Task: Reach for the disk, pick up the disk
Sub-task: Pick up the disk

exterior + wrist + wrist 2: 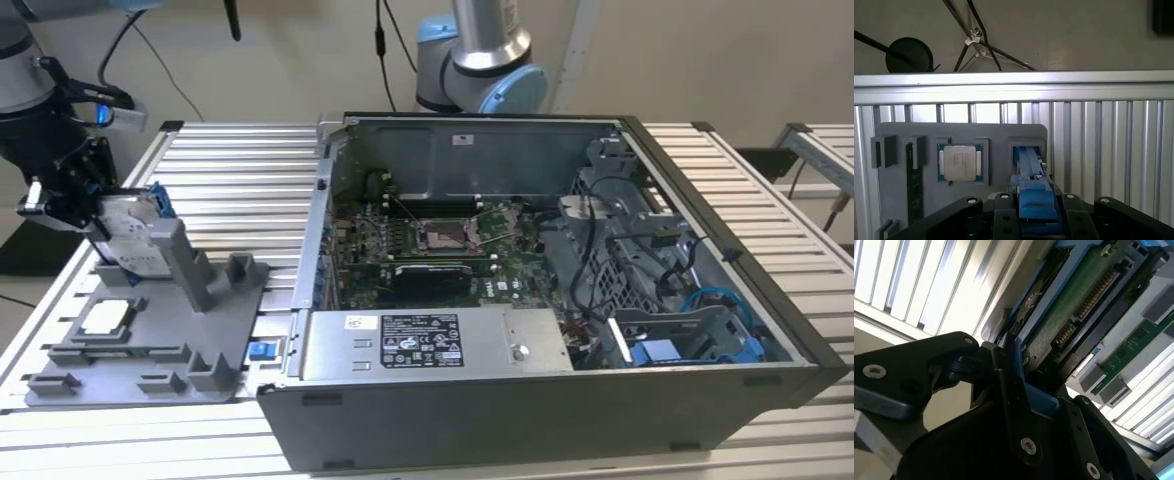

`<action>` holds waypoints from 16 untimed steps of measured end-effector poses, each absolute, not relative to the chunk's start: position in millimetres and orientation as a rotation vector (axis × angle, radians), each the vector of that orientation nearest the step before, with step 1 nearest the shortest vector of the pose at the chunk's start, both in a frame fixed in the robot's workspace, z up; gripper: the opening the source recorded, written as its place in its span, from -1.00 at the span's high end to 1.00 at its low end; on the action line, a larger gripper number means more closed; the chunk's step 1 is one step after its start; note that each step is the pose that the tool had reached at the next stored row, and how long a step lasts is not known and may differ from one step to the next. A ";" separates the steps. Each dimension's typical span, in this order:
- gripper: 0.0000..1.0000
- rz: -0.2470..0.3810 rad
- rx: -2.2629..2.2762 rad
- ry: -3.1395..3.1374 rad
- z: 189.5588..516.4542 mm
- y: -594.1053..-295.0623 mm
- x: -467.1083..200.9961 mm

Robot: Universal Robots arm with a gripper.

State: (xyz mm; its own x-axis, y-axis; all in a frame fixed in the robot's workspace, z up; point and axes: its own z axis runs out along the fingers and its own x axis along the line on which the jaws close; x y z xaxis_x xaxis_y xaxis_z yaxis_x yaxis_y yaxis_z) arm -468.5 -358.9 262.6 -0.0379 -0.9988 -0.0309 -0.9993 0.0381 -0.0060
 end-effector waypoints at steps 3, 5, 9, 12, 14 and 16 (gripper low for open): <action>1.00 0.027 -2.160 2.244 262.5 -358.9 -468.5; 1.00 0.027 -2.160 2.244 262.4 -359.0 -468.5; 1.00 0.018 -2.164 2.248 262.2 -358.8 -468.5; 1.00 0.016 -2.165 2.249 262.5 -359.0 -468.6; 1.00 0.019 -2.164 2.247 262.4 -358.9 -468.5; 1.00 0.019 -2.163 2.247 262.4 -358.9 -468.5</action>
State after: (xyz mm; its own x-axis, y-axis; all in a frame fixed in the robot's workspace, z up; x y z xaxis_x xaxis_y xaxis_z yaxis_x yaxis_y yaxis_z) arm -468.5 -358.9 262.4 -0.0379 -0.9990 -0.0245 -0.9993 0.0381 -0.0067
